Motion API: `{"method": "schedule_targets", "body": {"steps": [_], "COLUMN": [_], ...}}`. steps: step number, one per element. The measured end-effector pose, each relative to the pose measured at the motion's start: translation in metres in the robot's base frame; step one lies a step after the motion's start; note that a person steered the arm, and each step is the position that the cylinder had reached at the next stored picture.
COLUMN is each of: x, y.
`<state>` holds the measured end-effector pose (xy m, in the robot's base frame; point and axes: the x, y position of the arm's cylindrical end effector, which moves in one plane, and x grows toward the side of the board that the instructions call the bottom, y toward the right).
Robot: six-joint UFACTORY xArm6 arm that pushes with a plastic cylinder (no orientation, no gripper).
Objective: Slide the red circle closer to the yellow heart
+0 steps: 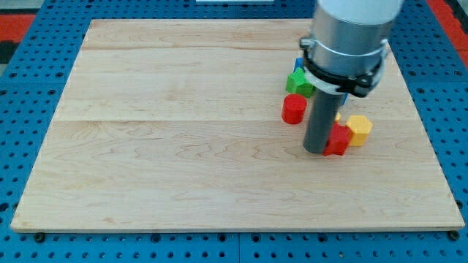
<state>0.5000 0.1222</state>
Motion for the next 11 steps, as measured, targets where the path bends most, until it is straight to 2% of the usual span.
{"method": "schedule_targets", "body": {"steps": [1,2,3,5,6,9,11], "x": [0.0,-0.021,-0.055,-0.081,-0.108,-0.102,-0.081], "y": [-0.07,-0.131,-0.126,-0.108,-0.089,-0.043,-0.014]}}
